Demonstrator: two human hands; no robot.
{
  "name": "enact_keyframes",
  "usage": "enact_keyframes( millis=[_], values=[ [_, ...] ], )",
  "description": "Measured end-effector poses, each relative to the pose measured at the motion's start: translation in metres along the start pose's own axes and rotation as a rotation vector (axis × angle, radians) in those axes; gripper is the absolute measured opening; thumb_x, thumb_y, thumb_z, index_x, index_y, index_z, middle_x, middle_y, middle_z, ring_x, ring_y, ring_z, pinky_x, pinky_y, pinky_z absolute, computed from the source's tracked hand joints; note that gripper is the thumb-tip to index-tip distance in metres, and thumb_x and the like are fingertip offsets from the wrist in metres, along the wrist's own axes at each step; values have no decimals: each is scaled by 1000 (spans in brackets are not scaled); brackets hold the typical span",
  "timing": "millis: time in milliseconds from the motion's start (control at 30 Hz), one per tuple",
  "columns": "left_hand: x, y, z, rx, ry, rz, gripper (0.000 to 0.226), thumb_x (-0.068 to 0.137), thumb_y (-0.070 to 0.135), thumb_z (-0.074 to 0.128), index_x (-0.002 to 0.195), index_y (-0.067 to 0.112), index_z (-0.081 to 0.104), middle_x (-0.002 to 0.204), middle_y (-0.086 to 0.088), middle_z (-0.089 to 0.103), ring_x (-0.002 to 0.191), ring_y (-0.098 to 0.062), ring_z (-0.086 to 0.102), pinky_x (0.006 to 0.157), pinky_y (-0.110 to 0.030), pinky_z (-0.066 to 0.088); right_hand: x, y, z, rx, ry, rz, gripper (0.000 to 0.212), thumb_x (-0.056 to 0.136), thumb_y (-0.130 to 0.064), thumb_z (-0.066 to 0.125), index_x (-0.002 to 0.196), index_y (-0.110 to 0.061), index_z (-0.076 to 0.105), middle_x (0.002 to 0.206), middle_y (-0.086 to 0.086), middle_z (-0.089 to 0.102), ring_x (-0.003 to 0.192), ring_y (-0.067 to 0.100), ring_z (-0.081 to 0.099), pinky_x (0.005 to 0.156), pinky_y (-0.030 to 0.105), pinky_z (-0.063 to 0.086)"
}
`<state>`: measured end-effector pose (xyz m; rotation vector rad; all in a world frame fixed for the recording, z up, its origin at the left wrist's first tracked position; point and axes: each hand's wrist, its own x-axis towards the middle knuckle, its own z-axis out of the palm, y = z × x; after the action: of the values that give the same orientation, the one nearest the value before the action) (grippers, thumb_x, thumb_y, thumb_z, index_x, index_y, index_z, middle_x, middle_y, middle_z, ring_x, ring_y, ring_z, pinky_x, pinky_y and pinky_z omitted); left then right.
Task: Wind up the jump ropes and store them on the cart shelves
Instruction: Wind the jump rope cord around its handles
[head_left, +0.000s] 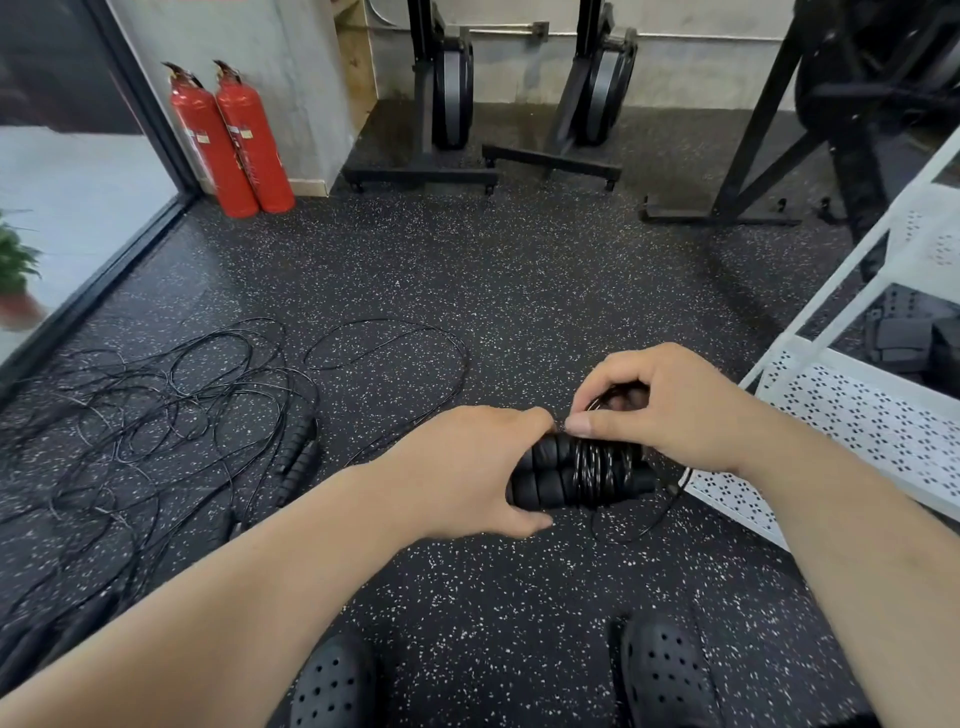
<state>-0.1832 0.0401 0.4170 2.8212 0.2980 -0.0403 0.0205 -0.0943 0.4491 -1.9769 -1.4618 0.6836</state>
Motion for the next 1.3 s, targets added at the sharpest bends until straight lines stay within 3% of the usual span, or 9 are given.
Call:
enact_keyframes(
  millis=[267, 467, 600, 700, 800, 867, 1000, 1200, 1300],
  values=[
    [-3, 10, -12, -83, 91, 124, 57, 84, 58, 81, 127, 35, 51, 108, 20, 56, 93, -5, 55, 80, -26, 44, -7, 5, -6, 480, -180, 140, 22, 93, -30, 74, 99, -8, 77, 76, -3, 69, 60, 2, 61, 53, 9, 45],
    [-4, 5, -16, -151, 31, 36, 83, 79, 64, 85, 143, 36, 41, 113, 27, 43, 101, 2, 44, 80, -9, 35, -4, 8, 14, 666, -161, 231, 57, 96, -49, 68, 103, 7, 61, 83, 4, 64, 72, 18, 61, 66, 28, 52],
    [-5, 2, -19, -299, 24, -35, 83, 78, 57, 89, 141, 43, 38, 117, 27, 53, 100, 2, 53, 82, -7, 38, -2, 8, 34, 859, -191, 257, 40, 102, -48, 58, 110, -12, 74, 112, 2, 78, 108, 13, 72, 97, 36, 51],
    [-6, 1, -21, -402, 69, -100, 74, 79, 52, 91, 129, 45, 36, 118, 19, 63, 96, -2, 61, 86, -24, 51, 3, 10, 52, 958, -82, 286, 25, 98, -42, 58, 119, -34, 68, 124, -15, 72, 115, -3, 65, 98, 25, 57],
    [-5, -3, -19, -432, 144, -166, 68, 79, 47, 92, 122, 43, 40, 109, 15, 67, 87, -6, 63, 79, -32, 55, 9, 7, 66, 802, 47, 441, 33, 113, -17, 43, 89, -20, 65, 71, -6, 65, 64, 12, 53, 67, 36, 50],
    [-4, -7, -17, -424, 208, -214, 64, 78, 45, 93, 119, 42, 44, 99, 13, 69, 82, -6, 63, 72, -28, 54, 9, 3, 75, 695, 60, 537, 36, 113, -17, 38, 88, -12, 64, 64, 0, 58, 53, 15, 43, 59, 34, 43],
    [2, -26, -11, -366, 323, -327, 59, 75, 42, 94, 112, 38, 48, 92, 14, 65, 81, -7, 62, 69, -31, 50, 4, -5, 89, 407, -46, 454, 54, 114, -45, 38, 87, -14, 73, 60, -5, 56, 48, 12, 43, 54, 33, 39],
    [7, -49, 3, -181, 261, -431, 64, 71, 46, 94, 117, 36, 50, 98, 7, 60, 90, -22, 61, 81, -41, 56, -10, -32, 75, -375, -68, 166, 27, 111, -48, 45, 103, -32, 65, 72, -7, 64, 56, 7, 54, 53, 31, 41],
    [10, -46, 7, -107, 196, -418, 56, 73, 45, 90, 112, 29, 53, 101, 7, 60, 93, -23, 62, 82, -42, 56, -14, -42, 60, -599, 13, 73, 30, 108, -55, 46, 111, -37, 68, 78, -13, 64, 71, 11, 61, 67, 36, 54]
  ],
)
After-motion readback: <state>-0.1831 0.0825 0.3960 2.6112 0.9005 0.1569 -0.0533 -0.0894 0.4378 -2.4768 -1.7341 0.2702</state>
